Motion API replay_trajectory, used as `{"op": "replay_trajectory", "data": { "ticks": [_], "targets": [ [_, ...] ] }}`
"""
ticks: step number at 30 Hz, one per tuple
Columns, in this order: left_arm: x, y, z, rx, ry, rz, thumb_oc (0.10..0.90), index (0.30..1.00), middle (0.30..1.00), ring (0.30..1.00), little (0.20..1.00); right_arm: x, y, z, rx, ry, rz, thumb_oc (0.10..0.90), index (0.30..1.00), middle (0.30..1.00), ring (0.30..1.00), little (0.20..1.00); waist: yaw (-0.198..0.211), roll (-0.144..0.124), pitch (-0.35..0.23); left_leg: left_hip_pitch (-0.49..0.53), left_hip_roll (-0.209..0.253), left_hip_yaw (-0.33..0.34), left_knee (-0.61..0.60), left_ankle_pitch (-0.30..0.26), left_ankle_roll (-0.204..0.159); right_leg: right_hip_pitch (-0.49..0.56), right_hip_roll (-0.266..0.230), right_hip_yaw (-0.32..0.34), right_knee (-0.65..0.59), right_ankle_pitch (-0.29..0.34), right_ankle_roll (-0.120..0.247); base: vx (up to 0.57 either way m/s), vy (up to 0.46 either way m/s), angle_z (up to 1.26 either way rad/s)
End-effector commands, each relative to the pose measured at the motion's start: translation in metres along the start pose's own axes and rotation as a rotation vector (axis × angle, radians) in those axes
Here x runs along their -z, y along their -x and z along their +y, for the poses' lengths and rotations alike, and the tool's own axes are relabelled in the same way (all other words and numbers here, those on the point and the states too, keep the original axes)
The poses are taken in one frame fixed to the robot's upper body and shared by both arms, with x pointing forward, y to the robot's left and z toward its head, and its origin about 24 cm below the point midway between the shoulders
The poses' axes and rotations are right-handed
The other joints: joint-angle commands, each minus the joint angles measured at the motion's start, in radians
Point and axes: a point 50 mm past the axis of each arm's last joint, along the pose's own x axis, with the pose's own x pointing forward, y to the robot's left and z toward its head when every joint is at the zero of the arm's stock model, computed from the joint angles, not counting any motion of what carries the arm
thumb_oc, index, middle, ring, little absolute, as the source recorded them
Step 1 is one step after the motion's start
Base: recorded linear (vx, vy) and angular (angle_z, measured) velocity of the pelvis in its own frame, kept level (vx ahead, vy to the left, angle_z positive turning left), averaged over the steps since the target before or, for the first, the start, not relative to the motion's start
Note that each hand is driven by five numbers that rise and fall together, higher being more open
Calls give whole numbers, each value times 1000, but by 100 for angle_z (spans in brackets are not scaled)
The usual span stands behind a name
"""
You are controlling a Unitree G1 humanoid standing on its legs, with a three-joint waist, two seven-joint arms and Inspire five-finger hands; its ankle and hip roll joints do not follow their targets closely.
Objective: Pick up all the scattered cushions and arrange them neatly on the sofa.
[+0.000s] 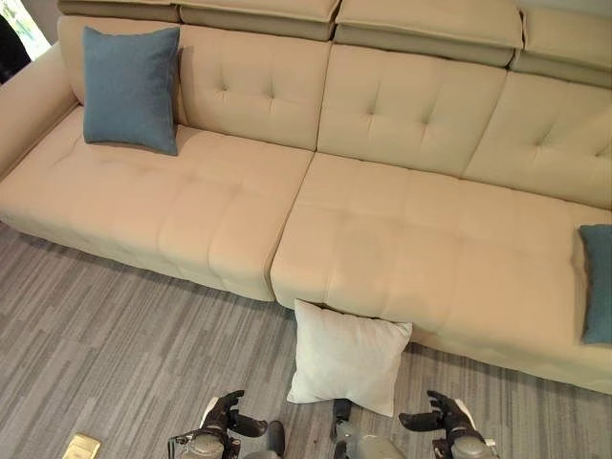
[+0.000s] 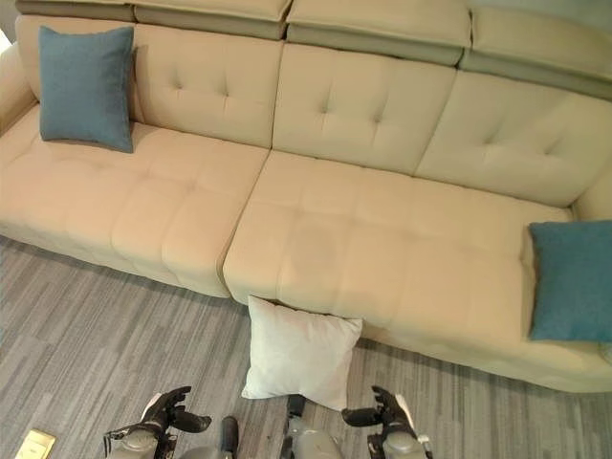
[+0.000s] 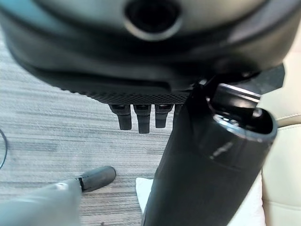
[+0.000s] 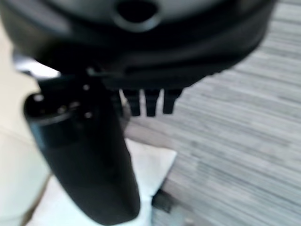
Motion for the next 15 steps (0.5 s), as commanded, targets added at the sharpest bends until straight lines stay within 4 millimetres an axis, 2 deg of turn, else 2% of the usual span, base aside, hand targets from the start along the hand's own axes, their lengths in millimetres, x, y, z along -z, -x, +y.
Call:
{"op": "replay_trajectory", "data": {
  "ticks": [1, 4, 5, 7, 9, 11, 12, 15],
  "targets": [
    [-2, 0, 27, -82, 0, -26, 800, 900, 900, 900, 900, -12, -2, -1, 14, 23, -47, 800, 900, 900, 900, 900, 17, -44, -24, -89, -37, -5, 31, -37, 2, 21, -20, 97, 85, -127, 79, -106, 99, -21],
    [-2, 0, 37, -115, 8, -27, 800, 900, 900, 900, 900, -19, -3, 5, -1, 24, -65, 800, 900, 900, 900, 900, 29, -55, 1, -107, -36, 9, 42, -41, 12, -29, -27, 105, 136, -119, 96, -139, 88, -51],
    [-4, 0, 44, -138, 6, -33, 800, 900, 900, 900, 900, -26, -4, 9, -14, 26, -88, 800, 900, 900, 900, 900, 34, -57, 22, -122, -30, 25, 51, -38, 16, -65, -36, 103, 195, -117, 112, -147, 66, -71],
    [-5, -1, 47, -148, 5, -34, 800, 900, 900, 900, 900, -29, -4, 10, -17, 25, -95, 800, 900, 900, 900, 900, 35, -55, 27, -131, -26, 26, 58, -35, 18, -78, -41, 107, 221, -122, 119, -90, 31, -53],
    [-9, -1, 55, -171, 11, -51, 800, 900, 900, 900, 900, -29, -4, 6, -6, 18, -99, 800, 900, 900, 900, 900, 39, -46, 29, -150, -17, 30, 68, -31, 19, -61, -49, 126, 247, -146, 110, -66, -1, -20],
    [-10, -1, 54, -169, 10, -53, 800, 900, 900, 900, 900, -28, -4, 5, -3, 15, -97, 800, 900, 900, 900, 900, 40, -47, 26, -150, -20, 32, 65, -31, 17, -45, -50, 135, 229, -149, 107, 0, -29, -12],
    [-9, -1, 53, -166, 6, -54, 800, 900, 900, 900, 900, -27, -4, 3, 2, 17, -95, 800, 900, 900, 900, 900, 42, -53, 18, -150, -27, 30, 60, -30, 14, -22, -46, 160, 185, -145, 100, 34, -78, -4],
    [-12, -1, 50, -161, 19, -60, 800, 900, 900, 900, 900, -30, -4, 3, 3, 23, -107, 800, 900, 900, 900, 900, 43, -58, 9, -170, -20, 28, 68, -23, 4, -19, -37, 161, 130, -141, 89, 25, -158, -3]
  ]
}}
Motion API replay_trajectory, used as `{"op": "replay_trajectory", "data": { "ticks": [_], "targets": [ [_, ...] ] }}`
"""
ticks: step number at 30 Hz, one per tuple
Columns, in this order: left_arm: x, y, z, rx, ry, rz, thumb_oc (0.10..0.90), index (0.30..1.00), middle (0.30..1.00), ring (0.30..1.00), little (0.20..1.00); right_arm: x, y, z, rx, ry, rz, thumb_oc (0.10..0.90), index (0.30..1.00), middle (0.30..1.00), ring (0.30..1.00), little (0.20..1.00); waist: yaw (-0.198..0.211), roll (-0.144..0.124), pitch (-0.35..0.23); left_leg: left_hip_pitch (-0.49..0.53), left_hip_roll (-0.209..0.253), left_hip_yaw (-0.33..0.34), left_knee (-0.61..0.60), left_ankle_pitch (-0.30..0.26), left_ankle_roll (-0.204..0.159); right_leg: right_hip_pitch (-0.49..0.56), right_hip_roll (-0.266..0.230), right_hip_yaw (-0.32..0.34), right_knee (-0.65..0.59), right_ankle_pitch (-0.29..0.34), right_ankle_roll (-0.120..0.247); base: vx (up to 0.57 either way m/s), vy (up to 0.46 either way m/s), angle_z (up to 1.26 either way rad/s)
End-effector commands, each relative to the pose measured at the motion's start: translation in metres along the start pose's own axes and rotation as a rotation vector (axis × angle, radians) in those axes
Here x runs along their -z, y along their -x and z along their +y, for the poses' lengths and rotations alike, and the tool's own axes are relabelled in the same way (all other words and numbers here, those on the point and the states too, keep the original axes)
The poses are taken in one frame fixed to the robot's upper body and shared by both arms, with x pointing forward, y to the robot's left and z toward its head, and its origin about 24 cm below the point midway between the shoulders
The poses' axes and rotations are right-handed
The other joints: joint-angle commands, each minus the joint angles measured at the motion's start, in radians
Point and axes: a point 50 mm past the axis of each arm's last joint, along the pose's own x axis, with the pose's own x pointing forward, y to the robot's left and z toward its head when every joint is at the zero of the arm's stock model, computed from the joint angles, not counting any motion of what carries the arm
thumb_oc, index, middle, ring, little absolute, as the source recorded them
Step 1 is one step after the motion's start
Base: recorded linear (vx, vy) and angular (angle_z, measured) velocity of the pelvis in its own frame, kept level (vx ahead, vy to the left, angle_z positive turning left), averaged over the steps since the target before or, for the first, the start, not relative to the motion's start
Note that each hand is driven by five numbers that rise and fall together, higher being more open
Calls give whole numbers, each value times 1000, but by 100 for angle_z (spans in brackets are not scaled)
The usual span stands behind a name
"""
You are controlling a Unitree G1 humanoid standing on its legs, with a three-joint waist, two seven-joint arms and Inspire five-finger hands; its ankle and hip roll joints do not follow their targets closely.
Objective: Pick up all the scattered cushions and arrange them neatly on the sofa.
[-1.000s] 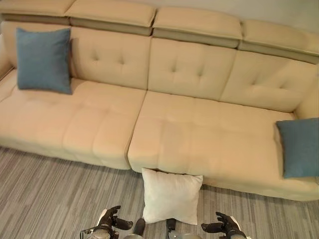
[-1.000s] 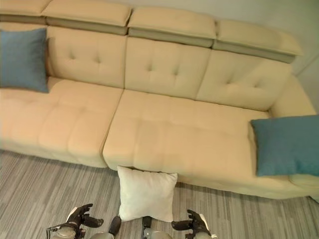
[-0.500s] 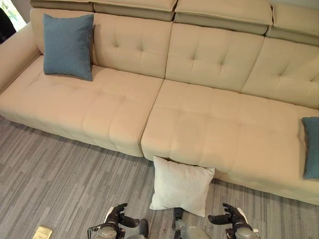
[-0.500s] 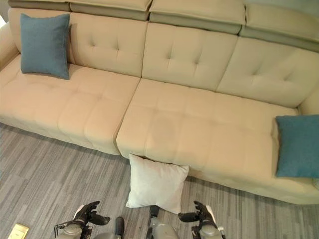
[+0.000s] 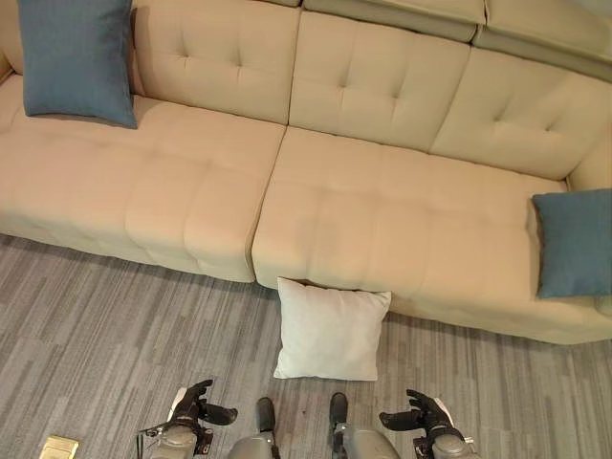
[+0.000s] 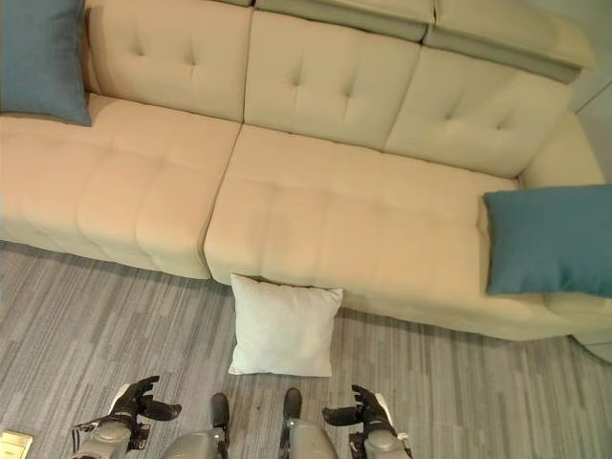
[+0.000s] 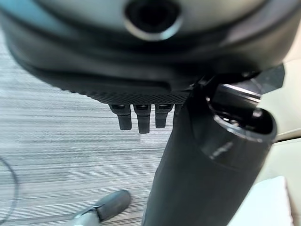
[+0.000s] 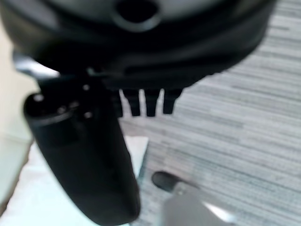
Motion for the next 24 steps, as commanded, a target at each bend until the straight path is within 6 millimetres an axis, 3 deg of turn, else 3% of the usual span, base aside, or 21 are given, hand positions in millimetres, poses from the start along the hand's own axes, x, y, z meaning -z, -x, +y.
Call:
{"op": "replay_trajectory", "data": {
  "ticks": [1, 7, 10, 11, 12, 14, 16, 17, 18, 19, 20, 21, 22, 23, 24],
  "targets": [
    [-19, -4, 6, -31, 27, -76, 800, 900, 900, 900, 900, -15, -2, -12, 38, 23, -70, 800, 900, 900, 900, 900, 17, -52, -33, -95, -33, -102, 64, -71, -23, -38, 0, 38, 25, -37, 32, -24, -144, 9],
    [-51, -6, -2, -24, 107, -173, 800, 900, 900, 900, 900, -32, -5, -19, 67, 13, -122, 800, 900, 900, 900, 900, 8, -38, 10, -181, -22, -139, 87, -43, -41, -121, 13, 7, 52, -44, 7, -51, -115, 17],
    [-90, -7, 0, -37, 186, -294, 800, 900, 900, 900, 900, -59, -9, -31, 115, -29, -186, 800, 900, 900, 900, 900, 9, -23, 57, -282, -14, -153, 115, -19, -54, -228, 11, -16, 90, -44, -3, -100, -106, 25],
    [-90, -7, 0, -37, 187, -294, 800, 900, 900, 900, 900, -59, -9, -31, 115, -29, -186, 800, 900, 900, 900, 900, 9, -23, 57, -282, -14, -153, 117, -22, -54, -229, 11, -16, 93, -47, -3, -66, -48, 17],
    [-103, -7, 2, -43, 207, -332, 800, 900, 900, 900, 900, -70, -9, -34, 129, -43, -216, 800, 900, 900, 900, 900, 9, -18, 65, -312, -12, -153, 125, -18, -56, -263, 10, -21, 103, -46, -4, -86, -45, 10],
    [-144, -4, 11, -73, 281, -449, 800, 900, 900, 900, 900, -107, -10, -44, 178, -93, -310, 800, 900, 900, 900, 900, 0, -9, 89, -421, -8, -150, 163, -9, -62, -386, 5, -29, 146, -43, -6, -120, -68, 2],
    [-176, 2, 22, -107, 342, -539, 800, 900, 900, 900, 900, -141, -7, -55, 222, -158, -397, 800, 900, 900, 900, 900, -7, 0, 103, -492, 2, -146, 198, -36, -70, -474, 4, -22, 194, -64, 2, -38, -34, 7],
    [-177, 2, 22, -107, 342, -540, 800, 900, 900, 900, 900, -142, -7, -55, 222, -158, -398, 800, 900, 900, 900, 900, -7, 0, 102, -495, 2, -145, 200, -37, -70, -477, 4, -22, 196, -65, 2, -102, -22, -4],
    [-207, 9, 33, -140, 403, -618, 800, 900, 900, 900, 900, -180, 0, -68, 272, -193, -496, 800, 900, 900, 900, 900, -13, 4, 121, -593, 7, -145, 248, -42, -68, -579, -2, -10, 245, -67, 4, -65, -16, -14],
    [-207, 9, 33, -140, 403, -619, 800, 900, 900, 900, 900, -181, 0, -68, 272, -193, -497, 800, 900, 900, 900, 900, -14, 4, 119, -600, 7, -145, 252, -43, -68, -585, -2, -10, 248, -68, 4, -89, -25, -18],
    [-223, 14, 38, -154, 433, -666, 800, 900, 900, 900, 900, -201, 6, -77, 300, -212, -553, 800, 900, 900, 900, 900, -17, 9, 128, -648, 9, -141, 274, -47, -68, -629, -6, -7, 265, -73, 7, -67, -15, -15],
    [-256, 27, 49, -170, 472, -763, 800, 900, 900, 900, 900, -240, 20, -88, 342, -227, -660, 800, 900, 900, 900, 900, -27, 18, 149, -757, 14, -143, 335, -55, -66, -737, -14, 7, 335, -83, 9, -65, -15, -8],
    [-256, 27, 49, -171, 472, -764, 800, 900, 900, 900, 900, -241, 20, -88, 342, -227, -661, 800, 900, 900, 900, 900, -28, 18, 145, -766, 14, -143, 340, -56, -66, -746, -14, 7, 339, -85, 9, -66, -14, -1],
    [-285, 43, 62, -194, 505, -860, 800, 900, 900, 900, 900, -275, 38, -101, 385, -268, -764, 800, 900, 900, 900, 900, -36, 28, 168, -862, 17, -145, 397, -70, -61, -843, -19, 23, 408, -105, 9, 0, 0, 0],
    [-286, 43, 62, -194, 506, -861, 800, 900, 900, 900, 900, -276, 38, -101, 385, -268, -766, 800, 900, 900, 900, 900, -37, 28, 164, -871, 17, -145, 404, -72, -61, -852, -20, 23, 414, -108, 9, -22, 7, 4]
  ]
}}
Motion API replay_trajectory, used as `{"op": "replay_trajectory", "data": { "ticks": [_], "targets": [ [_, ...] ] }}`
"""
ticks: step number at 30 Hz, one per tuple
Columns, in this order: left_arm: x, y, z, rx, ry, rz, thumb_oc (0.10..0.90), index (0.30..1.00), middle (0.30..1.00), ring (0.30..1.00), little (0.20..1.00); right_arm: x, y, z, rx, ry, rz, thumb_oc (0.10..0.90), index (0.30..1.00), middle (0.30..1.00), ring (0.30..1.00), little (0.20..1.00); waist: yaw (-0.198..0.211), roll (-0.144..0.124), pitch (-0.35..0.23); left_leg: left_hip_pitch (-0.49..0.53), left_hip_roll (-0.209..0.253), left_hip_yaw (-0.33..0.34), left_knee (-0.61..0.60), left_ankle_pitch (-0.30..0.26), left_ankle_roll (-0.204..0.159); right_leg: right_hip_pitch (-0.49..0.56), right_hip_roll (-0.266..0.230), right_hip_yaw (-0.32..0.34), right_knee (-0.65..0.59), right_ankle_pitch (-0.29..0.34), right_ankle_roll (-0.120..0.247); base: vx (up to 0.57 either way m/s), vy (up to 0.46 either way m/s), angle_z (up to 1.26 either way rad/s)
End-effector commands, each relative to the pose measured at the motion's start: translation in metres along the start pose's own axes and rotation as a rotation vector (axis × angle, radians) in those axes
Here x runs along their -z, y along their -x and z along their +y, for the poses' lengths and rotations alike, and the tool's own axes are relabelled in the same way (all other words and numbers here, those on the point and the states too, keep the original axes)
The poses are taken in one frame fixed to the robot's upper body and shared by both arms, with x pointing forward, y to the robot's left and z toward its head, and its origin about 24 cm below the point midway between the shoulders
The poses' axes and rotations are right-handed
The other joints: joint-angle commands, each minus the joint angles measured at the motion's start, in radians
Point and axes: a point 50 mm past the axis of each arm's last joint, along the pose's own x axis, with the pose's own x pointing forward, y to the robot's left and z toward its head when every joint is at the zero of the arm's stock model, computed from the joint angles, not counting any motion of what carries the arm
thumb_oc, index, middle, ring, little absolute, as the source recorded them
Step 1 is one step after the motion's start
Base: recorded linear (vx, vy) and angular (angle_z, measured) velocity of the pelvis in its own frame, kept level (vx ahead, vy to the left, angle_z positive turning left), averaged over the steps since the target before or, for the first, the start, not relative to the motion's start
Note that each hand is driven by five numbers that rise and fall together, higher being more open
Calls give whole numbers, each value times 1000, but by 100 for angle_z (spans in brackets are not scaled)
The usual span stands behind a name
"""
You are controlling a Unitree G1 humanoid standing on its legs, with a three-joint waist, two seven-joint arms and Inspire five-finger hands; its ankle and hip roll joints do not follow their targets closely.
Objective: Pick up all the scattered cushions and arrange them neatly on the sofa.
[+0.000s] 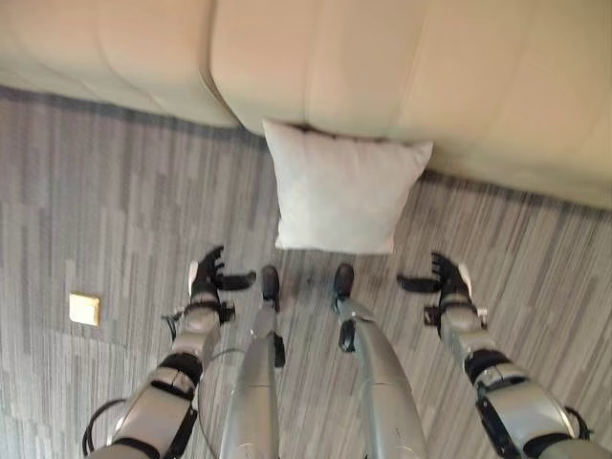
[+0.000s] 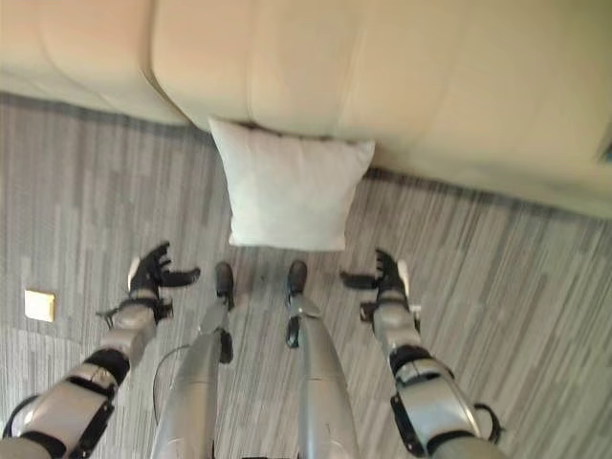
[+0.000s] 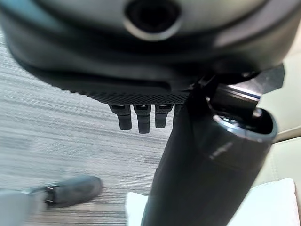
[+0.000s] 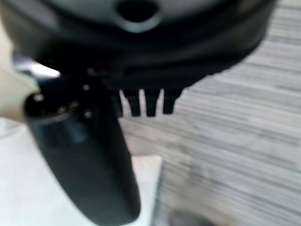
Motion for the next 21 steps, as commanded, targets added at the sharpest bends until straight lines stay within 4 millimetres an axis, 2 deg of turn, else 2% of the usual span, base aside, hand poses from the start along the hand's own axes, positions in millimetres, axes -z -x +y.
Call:
{"op": "replay_trajectory", "data": {
  "ticks": [1, 2, 4, 6, 7, 8, 9, 10, 12, 13, 14, 16, 17, 19, 20, 21],
  "targets": [
    [-29, -6, 25, -119, 85, -137, 800, 900, 900, 900, 900, -19, -2, -20, 121, -88, -113, 800, 900, 900, 900, 900, -28, -5, -75, -131, -12, -17, 161, -160, 23, -43, -29, 62, -15, -66, 114, 0, 0, 0],
    [-29, -6, 25, -119, 85, -138, 800, 900, 900, 900, 900, -20, -2, -20, 122, -89, -114, 800, 900, 900, 900, 900, -28, -5, -80, -141, -13, -17, 168, -163, 23, -52, -30, 63, -10, -68, 114, 0, 0, 0],
    [-61, -13, 24, -120, 109, -225, 800, 900, 900, 900, 900, -56, -8, -23, 142, -178, -205, 800, 900, 900, 900, 900, -35, 1, -60, -224, -16, -19, 231, -180, 27, -139, -33, 75, 69, -86, 112, -3, 1, -3],
    [-86, -16, 21, -97, 113, -295, 800, 900, 900, 900, 900, -83, -10, -24, 142, -228, -275, 800, 900, 900, 900, 900, -39, 4, -56, -300, -19, -20, 289, -197, 30, -215, -29, 87, 130, -104, 109, 29, -11, 4],
    [-106, -17, 18, -83, 110, -352, 800, 900, 900, 900, 900, -106, -10, -25, 140, -249, -332, 800, 900, 900, 900, 900, -43, 7, -51, -366, -23, -18, 341, -212, 31, -279, -34, 90, 181, -121, 106, 49, -13, 10],
    [-107, -17, 18, -84, 111, -353, 800, 900, 900, 900, 900, -106, -10, -25, 140, -249, -333, 800, 900, 900, 900, 900, -44, 7, -55, -375, -23, -18, 347, -214, 31, -289, -35, 90, 186, -123, 106, 74, 3, 11],
    [-127, -17, 12, -71, 116, -409, 800, 900, 900, 900, 900, -126, -9, -21, 124, -275, -384, 800, 900, 900, 900, 900, -43, 9, -47, -423, -27, -18, 382, -222, 34, -337, -36, 92, 230, -130, 105, 46, -2, 7],
    [-129, -17, 12, -71, 117, -412, 800, 900, 900, 900, 900, -128, -9, -22, 125, -277, -387, 800, 900, 900, 900, 900, -44, 9, -50, -435, -27, -18, 391, -225, 34, -350, -37, 93, 239, -134, 106, 43, -11, 6],
    [-149, -16, 4, -52, 123, -466, 800, 900, 900, 900, 900, -151, -5, -15, 98, -295, -450, 800, 900, 900, 900, 900, -43, 9, -56, -494, -31, -16, 436, -236, 37, -405, -37, 97, 278, -145, 102, 59, -20, 1],
    [-169, -13, -5, -27, 130, -518, 800, 900, 900, 900, 900, -171, 0, -4, 58, -320, -503, 800, 900, 900, 900, 900, -42, 8, -51, -535, -35, -17, 463, -239, 38, -443, -39, 98, 309, -151, 101, 89, -19, -1],
    [-178, -11, -11, -11, 140, -541, 800, 900, 900, 900, 900, -182, 4, 3, 33, -327, -528, 800, 900, 900, 900, 900, -42, 8, -54, -562, -35, -16, 481, -243, 39, -469, -41, 98, 322, -154, 101, 62, -16, 0],
    [-195, -7, -25, 31, 128, -586, 800, 900, 900, 900, 900, -199, 12, 19, -33, -356, -571, 800, 900, 900, 900, 900, -40, 7, -56, -592, -35, -15, 502, -245, 41, -497, -40, 98, 342, -155, 101, 22, -5, 2],
    [-196, -7, -25, 31, 128, -587, 800, 900, 900, 900, 900, -200, 12, 19, -33, -357, -572, 800, 900, 900, 900, 900, -40, 6, -56, -595, -35, -15, 504, -246, 41, -500, -40, 98, 343, -155, 101, 38, 10, 0],
    [-213, -2, -41, 74, 139, -623, 800, 900, 900, 900, 900, -218, 23, 38, -108, -418, -608, 800, 900, 900, 900, 900, -40, 5, -58, -622, -38, -17, 523, -249, 44, -527, -38, 101, 358, -153, 102, 44, 24, -3],
    [-234, 8, -67, 146, 195, -660, 800, 900, 900, 900, 900, -239, 41, 65, -239, -525, -644, 800, 900, 900, 900, 900, -41, 2, -64, -656, -39, -15, 543, -251, 46, -558, -35, 102, 369, -147, 106, 39, 24, -4],
    [-235, 8, -67, 146, 195, -661, 800, 900, 900, 900, 900, -240, 41, 65, -240, -526, -645, 800, 900, 900, 900, 900, -40, 2, -66, -659, -38, -15, 544, -252, 46, -562, -35, 102, 370, -147, 106, 37, 25, -7]
  ]
}}
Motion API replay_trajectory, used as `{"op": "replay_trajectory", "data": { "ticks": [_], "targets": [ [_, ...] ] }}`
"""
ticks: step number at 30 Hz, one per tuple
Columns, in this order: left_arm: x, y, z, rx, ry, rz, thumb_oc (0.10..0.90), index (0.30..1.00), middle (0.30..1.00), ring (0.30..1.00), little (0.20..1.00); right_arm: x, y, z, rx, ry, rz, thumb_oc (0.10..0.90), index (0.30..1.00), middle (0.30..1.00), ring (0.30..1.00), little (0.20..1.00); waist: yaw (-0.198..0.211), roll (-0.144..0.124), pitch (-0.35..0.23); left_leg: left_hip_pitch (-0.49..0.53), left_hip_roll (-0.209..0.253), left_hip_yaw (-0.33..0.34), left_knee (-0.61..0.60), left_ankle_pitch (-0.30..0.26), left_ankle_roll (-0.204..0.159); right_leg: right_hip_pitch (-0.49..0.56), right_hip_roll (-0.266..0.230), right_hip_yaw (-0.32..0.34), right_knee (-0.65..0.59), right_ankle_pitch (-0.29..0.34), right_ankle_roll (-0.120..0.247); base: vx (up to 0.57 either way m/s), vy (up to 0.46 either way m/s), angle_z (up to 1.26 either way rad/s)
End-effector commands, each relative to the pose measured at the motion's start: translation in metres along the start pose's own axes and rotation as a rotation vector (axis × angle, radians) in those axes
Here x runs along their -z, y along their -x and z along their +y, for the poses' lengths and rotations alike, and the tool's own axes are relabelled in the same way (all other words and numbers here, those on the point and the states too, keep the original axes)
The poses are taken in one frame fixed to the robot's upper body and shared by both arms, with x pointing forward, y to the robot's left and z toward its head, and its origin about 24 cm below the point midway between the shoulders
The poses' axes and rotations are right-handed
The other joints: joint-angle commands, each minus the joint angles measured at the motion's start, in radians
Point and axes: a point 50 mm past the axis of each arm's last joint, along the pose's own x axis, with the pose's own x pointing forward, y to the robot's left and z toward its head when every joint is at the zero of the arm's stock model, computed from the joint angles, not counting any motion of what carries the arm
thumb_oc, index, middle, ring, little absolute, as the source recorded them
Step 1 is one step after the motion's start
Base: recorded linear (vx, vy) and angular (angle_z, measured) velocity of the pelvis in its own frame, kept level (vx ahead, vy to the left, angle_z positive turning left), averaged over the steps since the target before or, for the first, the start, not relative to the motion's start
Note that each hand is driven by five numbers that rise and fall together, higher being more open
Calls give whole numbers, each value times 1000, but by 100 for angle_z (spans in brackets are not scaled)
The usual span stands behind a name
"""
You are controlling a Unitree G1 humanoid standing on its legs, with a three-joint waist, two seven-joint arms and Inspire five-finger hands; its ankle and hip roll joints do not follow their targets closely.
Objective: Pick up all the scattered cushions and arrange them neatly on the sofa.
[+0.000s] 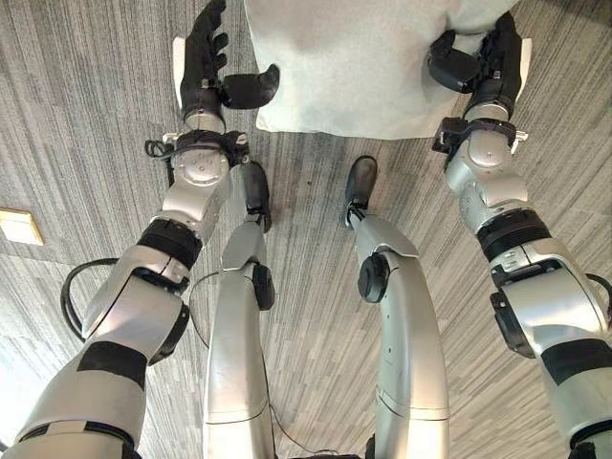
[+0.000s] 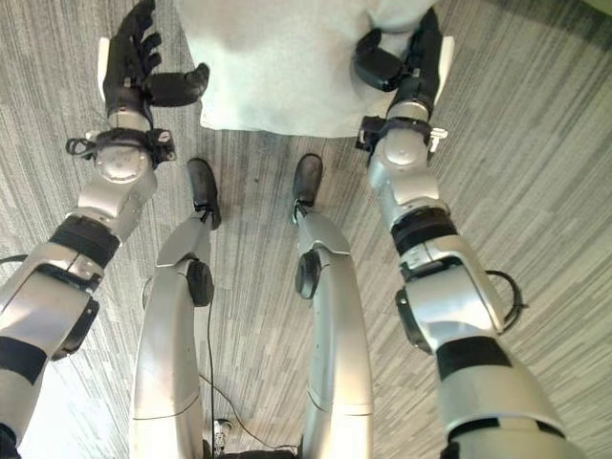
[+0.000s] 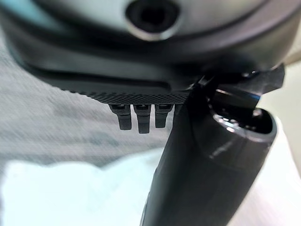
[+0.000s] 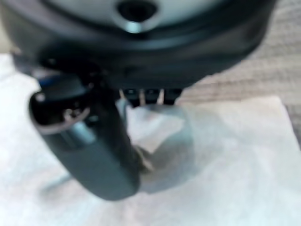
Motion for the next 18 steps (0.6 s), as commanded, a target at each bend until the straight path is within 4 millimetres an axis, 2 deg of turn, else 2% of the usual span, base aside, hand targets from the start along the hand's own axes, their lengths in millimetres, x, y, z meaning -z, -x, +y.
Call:
{"op": "replay_trajectory", "data": {
  "ticks": [1, 3, 4, 5, 10, 13, 18],
  "targets": [
    [-13, 4, -22, 27, 152, -61, 800, 900, 900, 900, 900, -9, 27, 60, -239, -203, -62, 800, 900, 900, 900, 900, 3, 3, -102, -15, -15, -16, 68, -117, 7, 31, 22, 56, 19, -92, 122, 17, 13, -6],
    [-26, 4, -40, 85, 169, -88, 800, 900, 900, 900, 900, -16, 34, 77, -315, -257, -73, 800, 900, 900, 900, 900, 2, 0, -114, -25, -16, -18, 69, -117, 8, 24, 27, 62, 15, -87, 124, 13, 29, -9],
    [-32, 5, -48, 116, 182, -108, 646, 669, 669, 669, 669, -21, 38, 84, -350, -282, -87, 400, 300, 300, 300, 300, -1, -1, -119, -29, -17, -15, 70, -115, 9, 24, 29, 61, 10, -83, 126, 5, 31, -8],
    [-36, 6, -52, 136, 194, -120, 400, 300, 300, 300, 300, -22, 40, 87, -374, -304, -91, 400, 300, 300, 300, 300, -3, -1, -126, -28, -17, -16, 66, -113, 9, 24, 32, 60, 6, -83, 126, 3, 15, -3],
    [-47, 9, -54, 169, 237, -167, 400, 300, 300, 300, 300, -39, 44, 86, -423, -351, -173, 400, 300, 300, 300, 300, -9, -4, -159, -23, -21, -15, 46, -109, 11, 27, 41, 61, -9, -73, 128, -2, 23, -1],
    [-55, 12, -48, 175, 258, -209, 400, 300, 300, 300, 300, -47, 47, 77, -437, -339, -242, 400, 300, 300, 300, 300, -12, -5, -180, -4, -19, -18, 1, -100, 11, 46, 44, 57, -48, -63, 132, -11, 41, -5],
    [-65, 25, -41, 197, 309, -288, 400, 300, 300, 300, 300, -60, 56, 54, -427, -295, -380, 400, 300, 300, 300, 300, -19, 1, -206, 110, -18, -20, -127, -73, 7, 152, 51, 51, -144, -43, 146, -43, 40, -3]
  ]
}}
